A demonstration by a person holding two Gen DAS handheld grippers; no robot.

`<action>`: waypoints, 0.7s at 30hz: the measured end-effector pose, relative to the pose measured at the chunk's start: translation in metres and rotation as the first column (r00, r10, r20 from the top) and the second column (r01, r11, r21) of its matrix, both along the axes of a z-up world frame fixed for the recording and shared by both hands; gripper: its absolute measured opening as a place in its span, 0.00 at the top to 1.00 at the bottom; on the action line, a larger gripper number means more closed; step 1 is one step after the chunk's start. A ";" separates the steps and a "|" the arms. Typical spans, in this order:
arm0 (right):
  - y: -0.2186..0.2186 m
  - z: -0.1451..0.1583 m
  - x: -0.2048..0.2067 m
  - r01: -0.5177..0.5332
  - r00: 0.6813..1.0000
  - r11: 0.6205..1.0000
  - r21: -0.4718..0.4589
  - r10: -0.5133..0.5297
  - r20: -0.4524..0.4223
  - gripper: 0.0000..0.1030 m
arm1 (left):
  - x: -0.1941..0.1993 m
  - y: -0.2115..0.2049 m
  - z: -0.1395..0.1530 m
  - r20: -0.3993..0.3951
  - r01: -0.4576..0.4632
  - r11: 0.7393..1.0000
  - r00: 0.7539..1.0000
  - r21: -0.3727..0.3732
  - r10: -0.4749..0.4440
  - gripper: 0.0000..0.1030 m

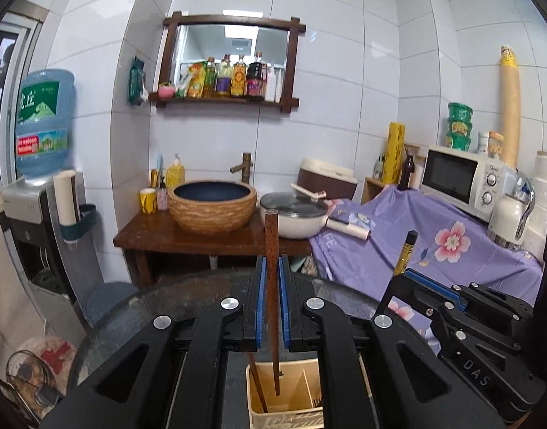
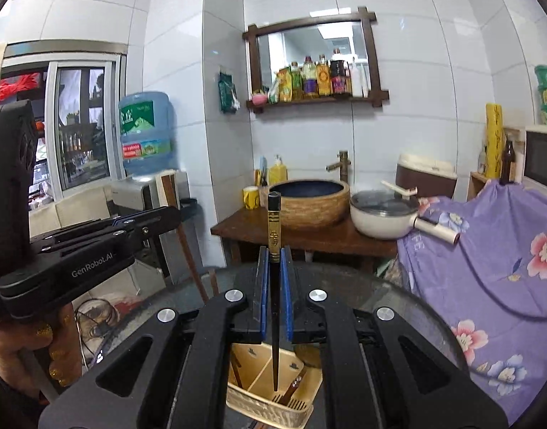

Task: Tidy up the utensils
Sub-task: 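Lower both chopsticks into the basket and open both tools to release them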

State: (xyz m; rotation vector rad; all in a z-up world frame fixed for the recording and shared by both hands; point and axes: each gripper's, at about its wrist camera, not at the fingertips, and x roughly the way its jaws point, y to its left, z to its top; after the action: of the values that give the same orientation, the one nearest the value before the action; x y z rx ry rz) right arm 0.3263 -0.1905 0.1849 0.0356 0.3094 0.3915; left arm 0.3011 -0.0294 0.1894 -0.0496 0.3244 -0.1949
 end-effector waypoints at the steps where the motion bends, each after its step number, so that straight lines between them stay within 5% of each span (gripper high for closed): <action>1: 0.000 -0.008 0.002 0.002 1.000 1.000 -0.002 -0.002 -0.013 0.93 | 0.001 0.000 -0.008 -0.010 0.001 1.000 1.000 0.004 -0.001 0.93; 21: 0.003 -0.066 0.009 0.002 0.992 1.000 -0.014 -0.004 -0.123 0.93 | 0.017 -0.002 -0.085 -0.166 0.007 1.000 0.986 0.018 -0.004 0.93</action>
State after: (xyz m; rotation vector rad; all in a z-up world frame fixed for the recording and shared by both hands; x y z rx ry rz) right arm 0.3354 -0.1870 0.1187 0.0468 0.4333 0.3847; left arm 0.3179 -0.0316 0.1045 -0.0466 0.4921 -0.1937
